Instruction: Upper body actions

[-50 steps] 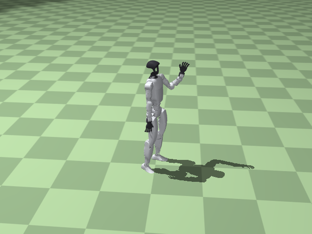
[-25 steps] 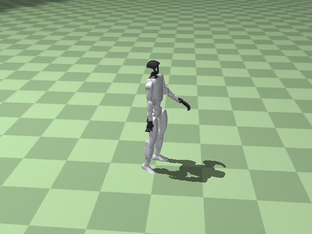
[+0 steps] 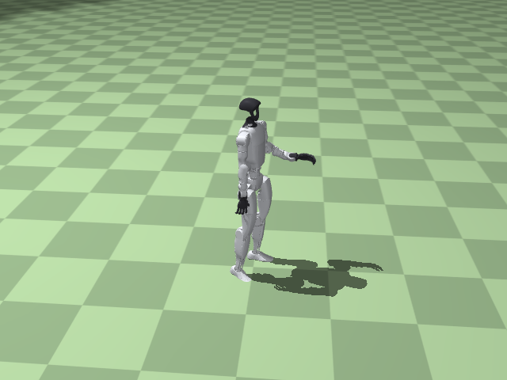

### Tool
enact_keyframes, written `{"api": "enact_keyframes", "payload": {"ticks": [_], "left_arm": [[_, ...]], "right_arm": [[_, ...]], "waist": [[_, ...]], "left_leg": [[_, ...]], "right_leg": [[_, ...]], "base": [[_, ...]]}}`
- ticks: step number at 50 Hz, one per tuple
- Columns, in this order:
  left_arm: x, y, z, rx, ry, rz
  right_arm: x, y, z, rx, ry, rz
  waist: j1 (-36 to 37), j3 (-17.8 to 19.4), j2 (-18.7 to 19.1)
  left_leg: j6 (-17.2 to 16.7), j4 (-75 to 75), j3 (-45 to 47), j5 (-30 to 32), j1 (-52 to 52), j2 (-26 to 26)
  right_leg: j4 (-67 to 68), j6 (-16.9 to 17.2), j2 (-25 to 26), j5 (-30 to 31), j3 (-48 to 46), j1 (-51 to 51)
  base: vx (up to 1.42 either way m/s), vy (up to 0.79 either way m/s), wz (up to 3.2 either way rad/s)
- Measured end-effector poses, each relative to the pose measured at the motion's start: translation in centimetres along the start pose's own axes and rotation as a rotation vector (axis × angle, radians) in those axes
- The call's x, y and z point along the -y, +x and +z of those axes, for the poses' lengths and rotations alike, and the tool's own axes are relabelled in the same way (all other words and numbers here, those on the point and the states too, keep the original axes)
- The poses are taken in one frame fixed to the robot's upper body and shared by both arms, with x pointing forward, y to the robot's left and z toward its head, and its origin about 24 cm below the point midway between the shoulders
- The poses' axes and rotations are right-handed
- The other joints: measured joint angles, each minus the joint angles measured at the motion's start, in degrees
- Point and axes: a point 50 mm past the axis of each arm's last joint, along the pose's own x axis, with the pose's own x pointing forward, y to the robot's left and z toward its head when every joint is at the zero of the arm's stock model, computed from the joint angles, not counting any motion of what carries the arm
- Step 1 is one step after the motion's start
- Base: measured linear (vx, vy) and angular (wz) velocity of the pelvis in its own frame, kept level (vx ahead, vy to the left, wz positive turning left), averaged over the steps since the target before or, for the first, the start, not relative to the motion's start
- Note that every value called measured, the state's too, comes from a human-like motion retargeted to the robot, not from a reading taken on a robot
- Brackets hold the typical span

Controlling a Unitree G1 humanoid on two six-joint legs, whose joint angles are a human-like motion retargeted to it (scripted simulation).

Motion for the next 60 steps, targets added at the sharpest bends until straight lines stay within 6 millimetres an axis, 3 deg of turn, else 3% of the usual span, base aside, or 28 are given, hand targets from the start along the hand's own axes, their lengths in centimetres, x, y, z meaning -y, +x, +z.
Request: {"api": "enact_keyframes", "payload": {"ticks": [6,13,18,22,25,33,38,45,53,60], "left_arm": [[-3.9,0.4,3.2,0.167,-0.018,0.168],[-9.6,-0.6,7.7,0.385,-0.130,0.450],[-13.7,-1.2,9.4,0.456,-0.204,0.626],[-17.0,-1.3,9.0,0.451,-0.194,0.758],[-19.3,-0.9,7.7,0.400,-0.169,0.854],[-22.6,1.5,1.4,0.078,-0.148,0.945],[-23.9,1.0,-1.1,-0.047,-0.144,1.019],[-24.6,0.4,-0.5,-0.002,-0.150,1.112],[-23.3,0.4,1.5,0.116,-0.132,1.007],[-21.2,0.8,5.6,0.316,-0.124,0.875]], "right_arm": [[0.1,0.0,0.1,0.003,-0.012,-0.005],[0.2,0.0,0.1,0.003,-0.019,-0.010],[0.1,0.0,-0.2,-0.004,-0.006,-0.007],[0.2,0.0,-0.2,-0.006,-0.011,-0.007],[0.3,0.0,-0.1,-0.004,-0.023,-0.007],[0.4,0.0,-0.4,-0.016,-0.029,-0.004],[0.6,0.0,-0.2,-0.010,-0.025,-0.011],[0.6,0.0,-0.2,-0.008,-0.027,-0.018],[0.6,0.0,-0.2,-0.007,-0.004,-0.017],[0.6,0.0,0.1,0.002,-0.017,-0.016]], "waist": [[0.04,0.46,0.01],[0.06,0.74,0.16],[0.51,0.62,0.22],[0.57,0.63,0.29],[0.40,0.60,0.32],[0.15,-0.37,1.00],[-0.73,-0.63,1.59],[-0.59,-0.61,1.74],[-0.92,-0.19,1.70],[-1.16,0.39,1.20]], "left_leg": [[-0.02,-0.11,0.01,0.10,-0.01,-0.04],[-0.04,-0.08,-0.14,0.07,-0.06,0.00],[-0.08,-0.07,-0.28,0.08,-0.15,-0.04],[-0.10,-0.07,-0.60,0.16,-0.24,-0.10],[-0.12,-0.11,-0.85,0.25,-0.37,-0.17],[-0.18,-0.20,-1.29,0.44,-0.93,-0.03],[-0.18,-0.22,-1.14,0.42,-1.14,0.09],[-0.20,-0.25,-0.18,0.22,-0.97,0.23],[-0.18,-0.20,-0.10,0.14,-0.79,0.22],[-0.20,-0.18,-0.34,0.18,-0.60,0.20]], "right_leg": [[-0.04,-0.08,0.03,-0.01,-0.04,-0.01],[-0.06,-0.04,0.04,-0.05,-0.15,0.00],[-0.16,-0.03,0.00,-0.09,-0.22,0.07],[-0.21,-0.02,-0.09,-0.10,-0.53,0.16],[-0.17,-0.03,-0.16,-0.16,-0.75,0.12],[-0.10,0.07,-0.19,-0.14,-1.26,-0.33],[-0.20,-0.10,0.06,-0.02,-1.28,-0.66],[-0.10,-0.12,0.19,0.01,-0.43,-1.00],[-0.04,-0.10,0.17,-0.02,-0.24,-0.90],[-0.03,-0.08,0.14,-0.04,-0.35,-0.62]], "base": [[0.00,0.00,0.00],[0.00,0.00,0.00],[0.00,0.00,0.00],[0.00,0.00,0.00],[0.00,0.00,0.00],[0.00,0.00,0.00],[0.00,0.00,0.00],[0.00,0.00,0.00],[0.00,0.00,0.00],[0.00,0.00,0.00]]}}
